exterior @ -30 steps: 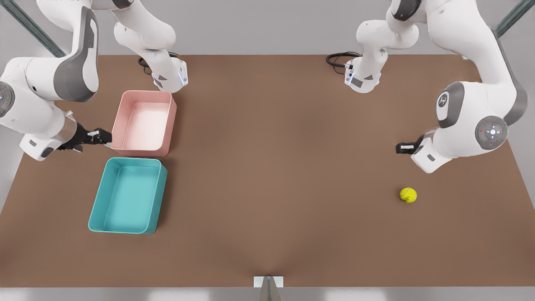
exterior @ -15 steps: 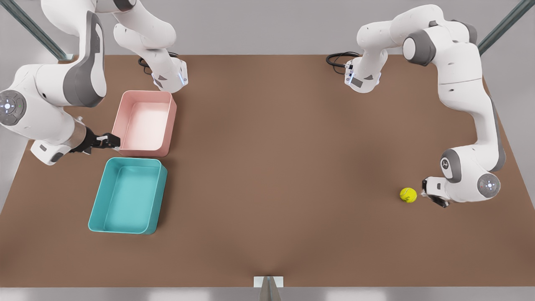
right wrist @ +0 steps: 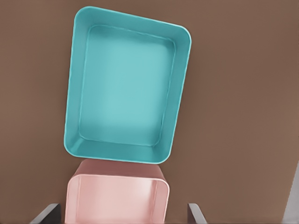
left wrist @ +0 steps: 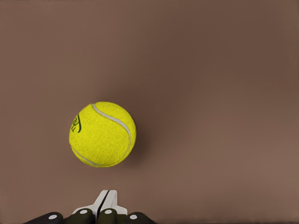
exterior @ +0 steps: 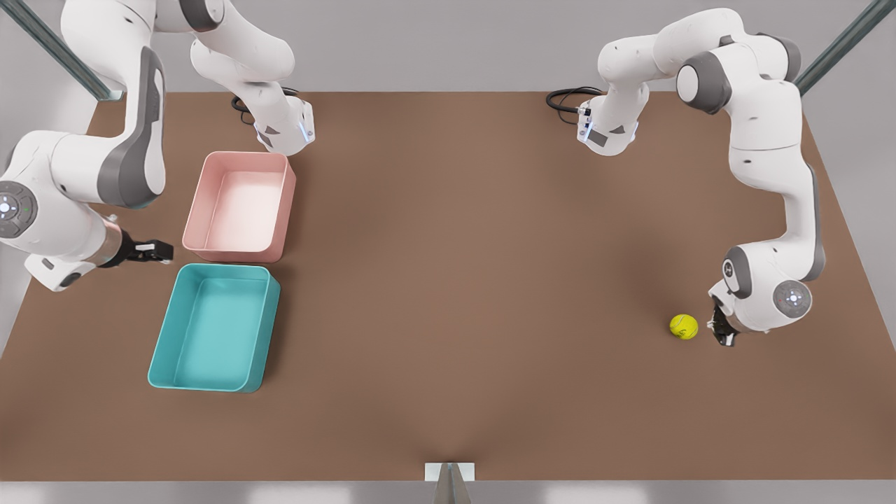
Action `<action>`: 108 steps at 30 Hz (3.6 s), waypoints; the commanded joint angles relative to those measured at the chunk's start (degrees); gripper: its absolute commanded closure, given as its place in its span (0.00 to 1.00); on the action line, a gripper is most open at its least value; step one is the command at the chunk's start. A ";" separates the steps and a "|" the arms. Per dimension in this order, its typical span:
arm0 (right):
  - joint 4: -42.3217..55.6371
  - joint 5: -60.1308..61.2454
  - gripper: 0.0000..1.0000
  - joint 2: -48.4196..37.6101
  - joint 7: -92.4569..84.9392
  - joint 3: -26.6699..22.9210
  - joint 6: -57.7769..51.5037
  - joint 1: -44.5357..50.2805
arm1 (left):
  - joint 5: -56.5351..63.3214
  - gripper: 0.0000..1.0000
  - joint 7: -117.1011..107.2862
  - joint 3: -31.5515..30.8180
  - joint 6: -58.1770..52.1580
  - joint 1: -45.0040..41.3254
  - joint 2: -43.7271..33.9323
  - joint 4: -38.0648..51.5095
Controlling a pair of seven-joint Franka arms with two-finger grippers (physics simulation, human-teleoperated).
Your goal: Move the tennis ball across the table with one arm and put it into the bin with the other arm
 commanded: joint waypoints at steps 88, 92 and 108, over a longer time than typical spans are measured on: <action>-35.60 14.14 0.00 14.84 53.01 -0.87 57.63 29.89 | -11.39 0.00 -120.88 5.72 -51.78 -21.88 -23.55 12.97; -35.25 14.14 0.00 15.81 53.10 -0.87 57.54 30.16 | -11.39 0.00 -121.24 5.63 -52.22 -22.14 -23.82 13.06; -35.33 14.14 0.26 17.04 53.18 -0.87 57.90 30.33 | -11.39 0.00 -121.15 5.63 -53.89 -22.23 -23.82 13.68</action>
